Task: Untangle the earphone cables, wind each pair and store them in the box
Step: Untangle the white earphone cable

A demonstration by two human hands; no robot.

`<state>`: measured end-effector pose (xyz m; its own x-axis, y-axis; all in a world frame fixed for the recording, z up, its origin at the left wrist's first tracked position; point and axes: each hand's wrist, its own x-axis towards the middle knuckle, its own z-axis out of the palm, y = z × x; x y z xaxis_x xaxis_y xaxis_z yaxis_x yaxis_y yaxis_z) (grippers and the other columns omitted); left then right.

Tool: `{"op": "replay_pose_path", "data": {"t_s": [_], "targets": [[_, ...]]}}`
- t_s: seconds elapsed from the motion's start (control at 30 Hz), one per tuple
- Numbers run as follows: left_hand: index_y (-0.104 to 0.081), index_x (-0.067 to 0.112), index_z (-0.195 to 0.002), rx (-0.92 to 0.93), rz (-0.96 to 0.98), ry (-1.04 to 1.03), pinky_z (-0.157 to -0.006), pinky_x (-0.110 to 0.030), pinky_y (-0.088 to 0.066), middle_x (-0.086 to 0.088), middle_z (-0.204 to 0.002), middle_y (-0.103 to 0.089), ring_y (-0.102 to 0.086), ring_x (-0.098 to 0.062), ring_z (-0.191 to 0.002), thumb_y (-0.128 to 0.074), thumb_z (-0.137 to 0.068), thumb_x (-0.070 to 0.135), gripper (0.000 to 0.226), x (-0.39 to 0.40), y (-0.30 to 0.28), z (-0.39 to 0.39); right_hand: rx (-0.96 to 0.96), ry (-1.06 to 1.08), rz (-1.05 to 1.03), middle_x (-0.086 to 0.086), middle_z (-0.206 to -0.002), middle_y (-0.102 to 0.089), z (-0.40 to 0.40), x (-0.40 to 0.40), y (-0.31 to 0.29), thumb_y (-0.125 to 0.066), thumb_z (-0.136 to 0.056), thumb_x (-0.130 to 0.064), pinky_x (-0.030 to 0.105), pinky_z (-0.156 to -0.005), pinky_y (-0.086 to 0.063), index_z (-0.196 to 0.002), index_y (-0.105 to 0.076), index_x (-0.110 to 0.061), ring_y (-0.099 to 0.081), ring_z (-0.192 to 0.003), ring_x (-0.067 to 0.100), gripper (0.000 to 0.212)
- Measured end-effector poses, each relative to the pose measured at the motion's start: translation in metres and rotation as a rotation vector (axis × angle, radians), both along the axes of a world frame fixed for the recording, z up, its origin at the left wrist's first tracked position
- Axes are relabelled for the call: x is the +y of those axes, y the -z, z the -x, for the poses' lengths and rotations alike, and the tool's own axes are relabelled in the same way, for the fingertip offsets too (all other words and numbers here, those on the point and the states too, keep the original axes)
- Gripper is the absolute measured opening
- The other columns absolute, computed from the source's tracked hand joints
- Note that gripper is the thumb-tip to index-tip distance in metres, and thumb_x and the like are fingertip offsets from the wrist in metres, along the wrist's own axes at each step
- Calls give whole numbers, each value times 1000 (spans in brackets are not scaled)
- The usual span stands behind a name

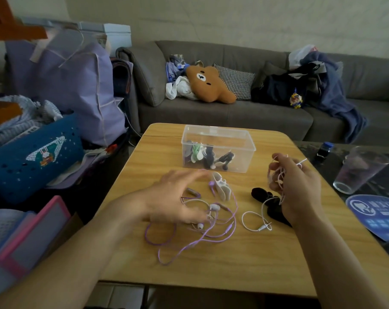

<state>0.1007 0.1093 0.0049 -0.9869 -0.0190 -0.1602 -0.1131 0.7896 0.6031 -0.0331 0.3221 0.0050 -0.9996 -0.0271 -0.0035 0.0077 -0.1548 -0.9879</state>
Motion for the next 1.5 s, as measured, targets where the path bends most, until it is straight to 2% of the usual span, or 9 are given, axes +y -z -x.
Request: {"op": "replay_pose_path", "data": {"t_s": [0.17,0.3,0.43,0.63,0.93,1.07,1.27,1.4,1.5], "targets": [[9,60,-146,-156,366,118,-121,-56,-4,12,-162,20,22,-20,-149,-77,-56,75,125,35,18,2,128,-125,17,3,-76,-72,-10,-4,-4,-52,-103,-22,26,-54,-46,-97,-66,-11,-57,-64,15,19],[-50,42,-130,-6,415,76,-105,-42,-42,2,-137,-45,-41,-23,-131,-76,-74,53,63,18,26,14,227,-48,63,1,-67,-67,-11,0,-5,-49,-104,-20,23,-45,-42,-96,-64,-9,-52,-53,14,20],[-62,27,-100,88,390,43,-81,-35,-50,1,-108,-59,-60,-21,-99,-63,-92,28,8,3,26,25,140,20,67,2,-66,-64,-6,7,-1,-50,-103,-18,25,-47,-42,-95,-65,-12,-52,-53,12,18],[-65,21,-112,447,-115,-214,-85,-31,-50,1,-96,-69,-64,-23,-90,-39,-101,0,35,-30,-5,26,96,64,108,3,-63,-60,0,12,2,-52,-100,-14,24,-45,-41,-92,-65,-11,-50,-49,13,16],[-67,15,-120,767,32,-754,-83,-10,-36,-22,-116,-54,-54,-28,-96,-41,-83,-16,55,-63,26,58,84,32,66,1,-60,-63,-6,-3,3,-57,-98,-15,24,-47,-42,-90,-67,-11,-51,-51,15,14],[-67,12,-108,508,129,-688,-96,-27,-37,-15,-126,-50,-49,-32,-112,-46,-98,14,23,-38,57,81,105,-27,-9,3,-65,-66,-10,-14,10,-60,-97,-19,27,-53,-44,-94,-70,-11,-53,-52,10,13],[-60,43,-108,75,211,-536,-106,-50,-33,-13,-134,-53,-43,-36,-123,-21,-84,72,55,-62,41,73,190,-214,-136,3,-66,-67,-20,-21,15,-60,-97,-20,24,-51,-44,-91,-69,-11,-59,-57,12,13],[-69,22,-108,448,89,-866,-102,-45,-42,-19,-117,-63,-53,-41,-115,-39,-81,61,56,-66,11,39,250,-333,-240,1,-62,-66,-33,-29,14,-63,-96,-25,23,-51,-42,-88,-69,-16,-55,-51,4,14],[-66,22,-115,729,-99,-605,-95,-33,-46,1,-117,-63,-59,-20,-112,-61,-93,24,23,-29,5,14,342,-497,-285,-2,-58,-64,-44,-34,14,-65,-96,-29,29,-54,-40,-86,-71,-17,-53,-50,4,17]]}}
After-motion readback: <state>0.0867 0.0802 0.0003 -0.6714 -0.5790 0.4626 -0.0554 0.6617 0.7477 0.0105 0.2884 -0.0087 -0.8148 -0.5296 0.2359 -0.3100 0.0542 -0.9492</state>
